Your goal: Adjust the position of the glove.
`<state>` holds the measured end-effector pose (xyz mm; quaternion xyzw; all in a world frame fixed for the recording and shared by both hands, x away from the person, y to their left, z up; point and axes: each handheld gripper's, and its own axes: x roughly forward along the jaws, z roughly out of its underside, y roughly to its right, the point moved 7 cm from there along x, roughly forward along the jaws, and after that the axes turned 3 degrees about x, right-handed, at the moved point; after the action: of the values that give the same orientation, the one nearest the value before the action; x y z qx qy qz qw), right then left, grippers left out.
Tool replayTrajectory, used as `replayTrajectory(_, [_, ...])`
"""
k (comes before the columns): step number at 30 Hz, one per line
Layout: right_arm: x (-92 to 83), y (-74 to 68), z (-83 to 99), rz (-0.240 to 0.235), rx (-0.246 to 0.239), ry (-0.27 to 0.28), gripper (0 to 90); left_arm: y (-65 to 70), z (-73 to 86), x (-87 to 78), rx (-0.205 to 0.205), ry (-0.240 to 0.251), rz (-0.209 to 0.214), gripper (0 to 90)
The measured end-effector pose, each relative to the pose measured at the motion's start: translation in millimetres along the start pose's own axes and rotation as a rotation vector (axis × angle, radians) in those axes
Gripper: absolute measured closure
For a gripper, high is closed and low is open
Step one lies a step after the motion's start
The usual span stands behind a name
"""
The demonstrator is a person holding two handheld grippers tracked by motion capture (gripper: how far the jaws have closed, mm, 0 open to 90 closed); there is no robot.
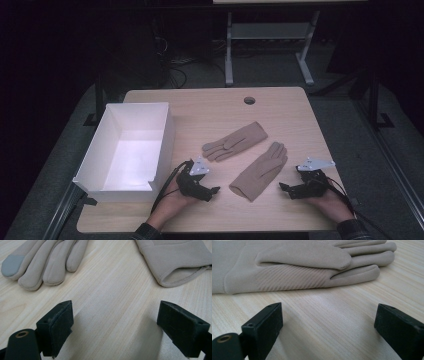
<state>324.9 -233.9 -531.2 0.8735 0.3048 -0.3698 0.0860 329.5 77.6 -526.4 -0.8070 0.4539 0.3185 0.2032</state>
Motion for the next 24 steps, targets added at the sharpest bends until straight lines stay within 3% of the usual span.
replayTrajectory(7, [-0.5, 0.5, -0.7, -0.005, -0.010, -0.019, 8.9, -0.1, 0.0, 0.0, 0.000, -0.001, -0.001, 13.0])
replayTrajectory(9, [-2.3, 0.9, -1.6, -0.014, -0.028, -0.030, 15.7, -0.1, -0.1, 0.1, -0.002, -0.001, -0.003, 13.0])
replayTrajectory(12, [-4.6, 1.8, -2.5, -0.025, -0.016, -0.038, 20.3, 0.0, -0.2, 0.1, -0.003, -0.002, -0.005, 13.0])
replayTrajectory(16, [-8.3, 1.0, -4.8, -0.047, 0.000, -0.037, 33.5, 0.1, -0.9, 0.9, -0.008, -0.001, -0.007, 12.9])
replayTrajectory(20, [-13.7, -1.6, -12.5, -0.091, 0.013, -0.003, 56.9, 0.1, -1.7, 1.6, -0.013, 0.002, -0.007, 12.8])
replayTrajectory(24, [-15.1, -6.3, -17.7, -0.123, 0.008, 0.005, 73.5, 0.6, -2.1, 2.2, -0.020, 0.009, -0.007, 12.8])
